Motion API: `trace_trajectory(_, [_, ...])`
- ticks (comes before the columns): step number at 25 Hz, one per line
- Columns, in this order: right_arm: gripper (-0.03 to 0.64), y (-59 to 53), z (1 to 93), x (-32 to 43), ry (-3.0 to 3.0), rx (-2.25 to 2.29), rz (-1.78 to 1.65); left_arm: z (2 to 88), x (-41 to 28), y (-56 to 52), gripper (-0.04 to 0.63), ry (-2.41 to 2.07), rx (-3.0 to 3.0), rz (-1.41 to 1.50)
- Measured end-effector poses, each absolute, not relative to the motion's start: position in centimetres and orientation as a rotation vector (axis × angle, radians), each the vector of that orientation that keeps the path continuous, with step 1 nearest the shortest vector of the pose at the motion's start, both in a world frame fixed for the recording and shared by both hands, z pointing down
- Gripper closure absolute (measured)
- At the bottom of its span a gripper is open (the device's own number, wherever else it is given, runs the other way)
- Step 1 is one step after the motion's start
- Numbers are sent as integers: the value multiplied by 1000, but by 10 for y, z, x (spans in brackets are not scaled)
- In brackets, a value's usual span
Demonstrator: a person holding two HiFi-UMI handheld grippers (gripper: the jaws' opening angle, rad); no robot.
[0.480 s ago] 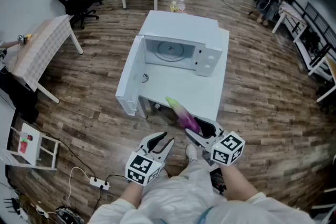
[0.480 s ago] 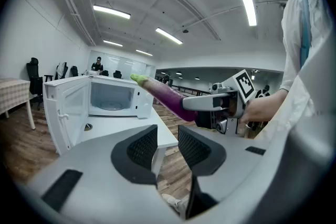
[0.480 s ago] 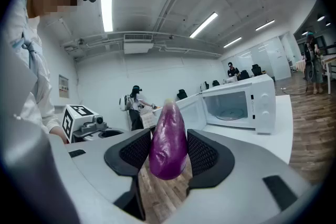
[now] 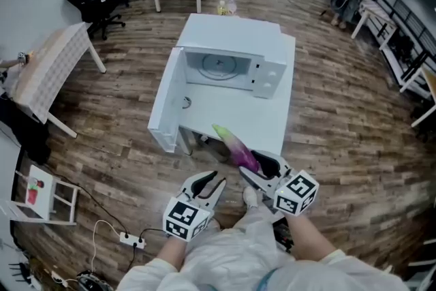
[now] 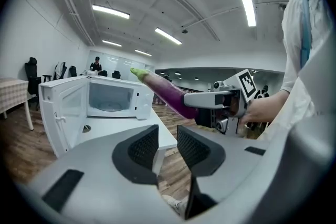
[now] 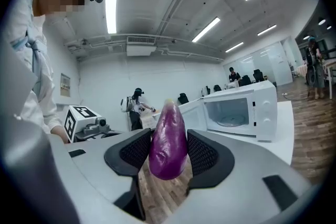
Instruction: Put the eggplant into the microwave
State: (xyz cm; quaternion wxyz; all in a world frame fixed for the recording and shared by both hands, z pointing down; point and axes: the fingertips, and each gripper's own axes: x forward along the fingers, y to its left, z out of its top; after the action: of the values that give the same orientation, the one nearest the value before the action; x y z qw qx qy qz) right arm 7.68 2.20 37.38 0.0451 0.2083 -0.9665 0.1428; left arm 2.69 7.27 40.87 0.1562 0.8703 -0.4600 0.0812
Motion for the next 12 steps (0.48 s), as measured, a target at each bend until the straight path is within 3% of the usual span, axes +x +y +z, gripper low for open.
trace_trajectory(12, [383, 35, 357, 74, -2981, 603, 395, 386, 17, 70, 493, -1367, 2527, 179])
